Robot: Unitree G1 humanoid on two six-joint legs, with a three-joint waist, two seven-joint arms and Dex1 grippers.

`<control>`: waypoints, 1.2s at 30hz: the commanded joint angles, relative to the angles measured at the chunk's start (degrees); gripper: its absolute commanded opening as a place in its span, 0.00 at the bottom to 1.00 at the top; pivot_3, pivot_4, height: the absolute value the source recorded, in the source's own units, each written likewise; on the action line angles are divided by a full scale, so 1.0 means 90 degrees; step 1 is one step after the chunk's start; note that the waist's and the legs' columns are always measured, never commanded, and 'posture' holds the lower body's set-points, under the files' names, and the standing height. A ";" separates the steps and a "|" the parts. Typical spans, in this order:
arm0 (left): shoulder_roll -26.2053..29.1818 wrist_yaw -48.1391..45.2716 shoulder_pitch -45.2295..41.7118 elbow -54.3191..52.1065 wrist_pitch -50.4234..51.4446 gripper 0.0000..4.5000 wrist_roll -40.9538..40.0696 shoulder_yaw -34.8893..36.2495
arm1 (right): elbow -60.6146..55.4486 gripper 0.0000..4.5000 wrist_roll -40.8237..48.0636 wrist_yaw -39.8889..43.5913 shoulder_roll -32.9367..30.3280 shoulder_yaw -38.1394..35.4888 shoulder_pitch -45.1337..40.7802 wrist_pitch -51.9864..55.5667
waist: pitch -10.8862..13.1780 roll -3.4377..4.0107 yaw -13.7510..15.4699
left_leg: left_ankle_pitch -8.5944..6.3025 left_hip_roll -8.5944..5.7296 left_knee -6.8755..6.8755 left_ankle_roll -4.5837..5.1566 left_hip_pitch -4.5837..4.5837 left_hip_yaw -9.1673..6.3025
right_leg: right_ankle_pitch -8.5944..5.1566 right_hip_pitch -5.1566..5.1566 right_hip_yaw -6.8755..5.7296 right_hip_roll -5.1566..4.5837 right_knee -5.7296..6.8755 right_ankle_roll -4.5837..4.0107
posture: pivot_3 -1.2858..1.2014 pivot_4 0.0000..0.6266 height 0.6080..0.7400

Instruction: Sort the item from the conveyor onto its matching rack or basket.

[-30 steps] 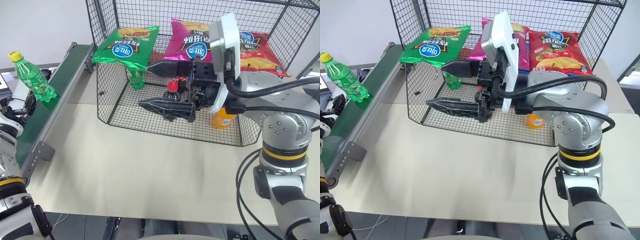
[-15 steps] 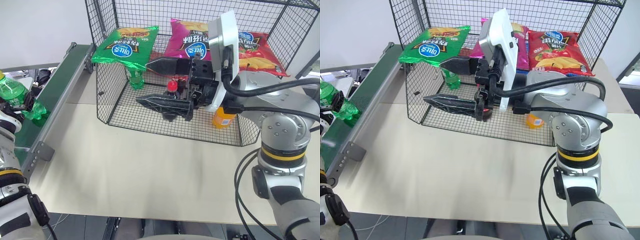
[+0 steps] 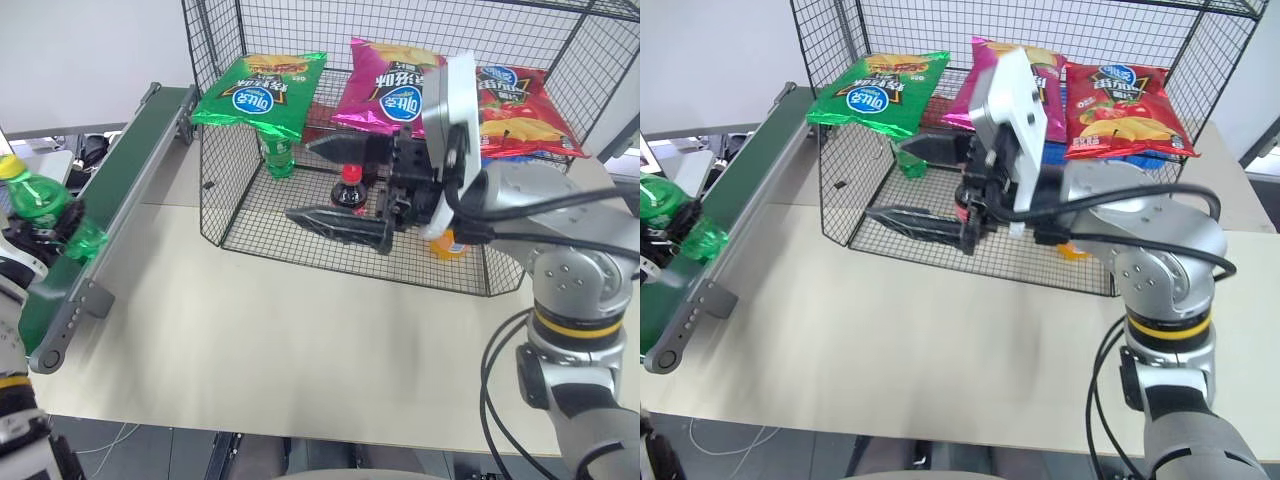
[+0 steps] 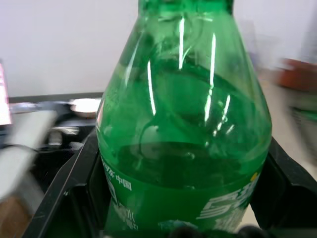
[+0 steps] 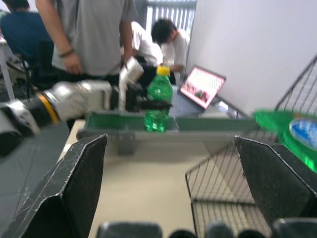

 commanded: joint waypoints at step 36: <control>-0.4319 0.2034 -0.4591 0.4914 -0.4176 0.68 0.2681 -0.3223 | -0.1282 1.00 -0.2510 -0.3034 0.0898 0.0404 0.2553 -0.0135 | 0.0004 0.0001 0.0090 | -0.0002 -0.0039 0.0026 0.0011 -0.0042 0.0023 | -0.0002 -0.0001 0.0044 0.0120 -0.0046 0.0001 | 0.52 0.24 1.00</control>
